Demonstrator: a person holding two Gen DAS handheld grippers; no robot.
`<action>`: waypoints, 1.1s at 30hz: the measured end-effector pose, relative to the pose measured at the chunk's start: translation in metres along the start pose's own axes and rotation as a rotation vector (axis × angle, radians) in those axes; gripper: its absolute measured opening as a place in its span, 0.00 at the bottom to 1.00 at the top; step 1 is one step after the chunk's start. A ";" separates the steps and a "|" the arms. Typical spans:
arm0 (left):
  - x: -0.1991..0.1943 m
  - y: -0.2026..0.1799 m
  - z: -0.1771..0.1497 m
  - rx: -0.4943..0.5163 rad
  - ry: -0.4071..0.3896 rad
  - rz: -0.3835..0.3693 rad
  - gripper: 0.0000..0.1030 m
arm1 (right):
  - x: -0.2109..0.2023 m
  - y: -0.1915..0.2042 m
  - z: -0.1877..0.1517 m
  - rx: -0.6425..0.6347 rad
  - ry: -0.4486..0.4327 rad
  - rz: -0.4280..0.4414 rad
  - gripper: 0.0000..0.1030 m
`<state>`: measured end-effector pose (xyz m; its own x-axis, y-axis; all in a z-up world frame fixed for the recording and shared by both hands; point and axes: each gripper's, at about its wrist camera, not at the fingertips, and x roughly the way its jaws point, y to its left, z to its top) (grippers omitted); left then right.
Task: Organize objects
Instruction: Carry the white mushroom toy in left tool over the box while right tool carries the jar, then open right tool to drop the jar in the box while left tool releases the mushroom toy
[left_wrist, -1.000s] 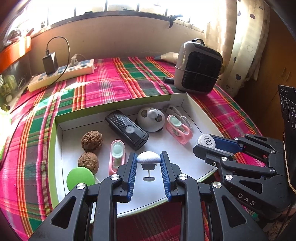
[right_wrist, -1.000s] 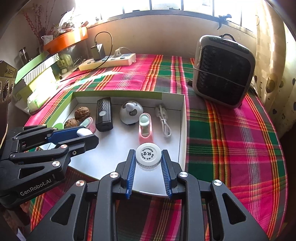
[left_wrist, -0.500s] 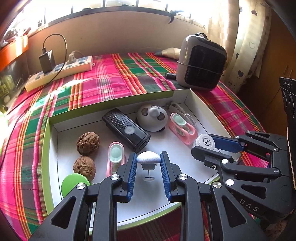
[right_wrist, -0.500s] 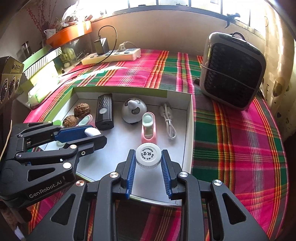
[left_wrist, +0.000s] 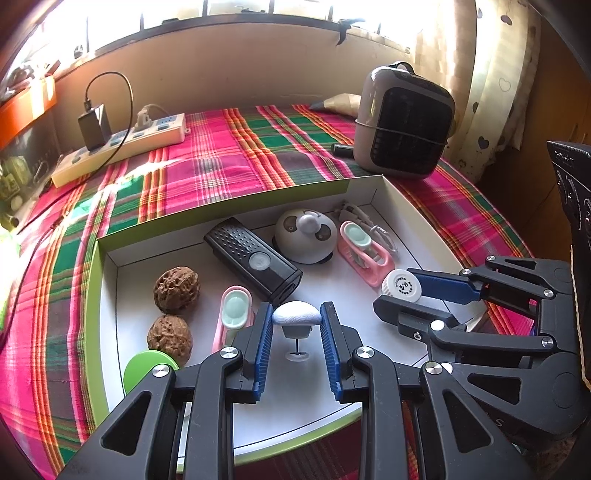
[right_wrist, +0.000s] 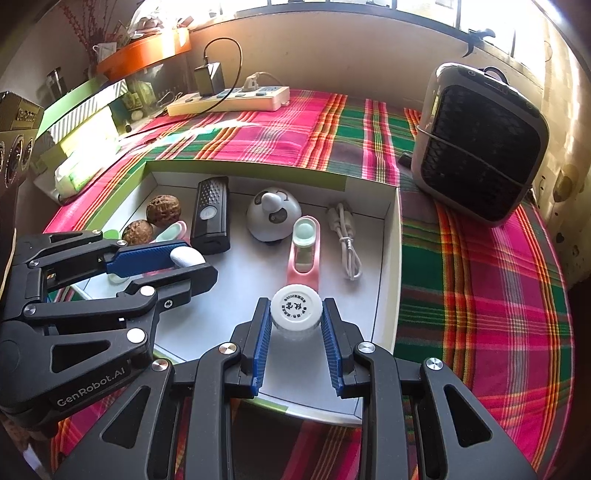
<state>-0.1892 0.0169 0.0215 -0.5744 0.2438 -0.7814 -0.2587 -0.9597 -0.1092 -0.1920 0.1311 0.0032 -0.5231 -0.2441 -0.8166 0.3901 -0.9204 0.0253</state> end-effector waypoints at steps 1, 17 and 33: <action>0.000 -0.001 0.000 0.001 0.000 0.000 0.23 | 0.000 0.000 0.000 -0.002 0.001 -0.002 0.28; 0.001 -0.001 0.000 0.004 0.003 0.008 0.23 | 0.005 0.003 0.004 -0.028 0.024 -0.016 0.28; 0.001 -0.001 -0.002 0.007 0.006 0.019 0.24 | 0.007 0.003 0.006 -0.031 0.043 -0.016 0.28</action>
<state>-0.1881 0.0180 0.0197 -0.5750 0.2247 -0.7867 -0.2534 -0.9632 -0.0899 -0.1989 0.1246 0.0011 -0.4967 -0.2151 -0.8408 0.4051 -0.9142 -0.0054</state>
